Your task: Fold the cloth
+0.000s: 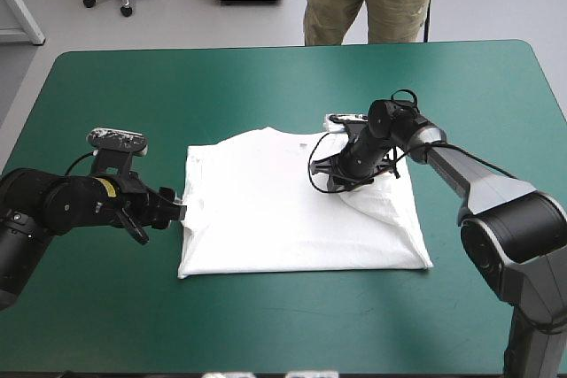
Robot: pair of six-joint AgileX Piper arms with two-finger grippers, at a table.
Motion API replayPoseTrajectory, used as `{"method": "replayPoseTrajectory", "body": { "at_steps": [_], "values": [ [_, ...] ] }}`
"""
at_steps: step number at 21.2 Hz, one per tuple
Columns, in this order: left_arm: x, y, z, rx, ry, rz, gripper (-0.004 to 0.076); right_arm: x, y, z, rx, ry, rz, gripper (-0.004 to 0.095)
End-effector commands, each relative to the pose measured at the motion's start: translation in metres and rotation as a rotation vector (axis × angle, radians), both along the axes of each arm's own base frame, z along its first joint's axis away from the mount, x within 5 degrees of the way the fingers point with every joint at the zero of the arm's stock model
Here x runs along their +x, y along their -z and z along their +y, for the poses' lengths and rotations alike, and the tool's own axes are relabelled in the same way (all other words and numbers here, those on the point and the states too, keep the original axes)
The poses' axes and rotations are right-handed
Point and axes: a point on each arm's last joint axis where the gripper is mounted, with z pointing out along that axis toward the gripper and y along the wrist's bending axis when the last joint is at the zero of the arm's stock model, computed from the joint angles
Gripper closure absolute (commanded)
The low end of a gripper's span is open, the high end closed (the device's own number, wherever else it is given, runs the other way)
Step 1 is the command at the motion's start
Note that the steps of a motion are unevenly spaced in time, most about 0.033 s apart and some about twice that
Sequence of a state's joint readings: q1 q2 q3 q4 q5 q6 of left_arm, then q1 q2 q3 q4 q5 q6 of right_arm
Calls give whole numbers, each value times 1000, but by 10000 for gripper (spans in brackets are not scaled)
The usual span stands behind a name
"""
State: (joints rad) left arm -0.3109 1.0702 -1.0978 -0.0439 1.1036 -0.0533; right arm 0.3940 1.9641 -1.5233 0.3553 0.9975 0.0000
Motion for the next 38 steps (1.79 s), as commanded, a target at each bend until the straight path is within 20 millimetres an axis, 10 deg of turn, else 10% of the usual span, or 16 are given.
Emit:
{"method": "replayPoseTrajectory", "body": {
  "at_steps": [1,10,15,33,38],
  "values": [
    [-2,-16,-2,-49,-5,-74,197,-5,-35,-3,50,8,-66,393],
    [-5,-7,-1,-93,-108,18,250,-76,-149,-90,-100,103,-288,395],
    [5,37,-5,-48,-112,171,251,-119,-160,-134,-106,227,-324,395],
    [21,152,-39,18,-64,388,253,-134,-162,-136,-108,228,-293,399],
    [25,161,-38,46,-87,416,676,-136,-155,-135,-116,211,-262,399]
  ]
}}
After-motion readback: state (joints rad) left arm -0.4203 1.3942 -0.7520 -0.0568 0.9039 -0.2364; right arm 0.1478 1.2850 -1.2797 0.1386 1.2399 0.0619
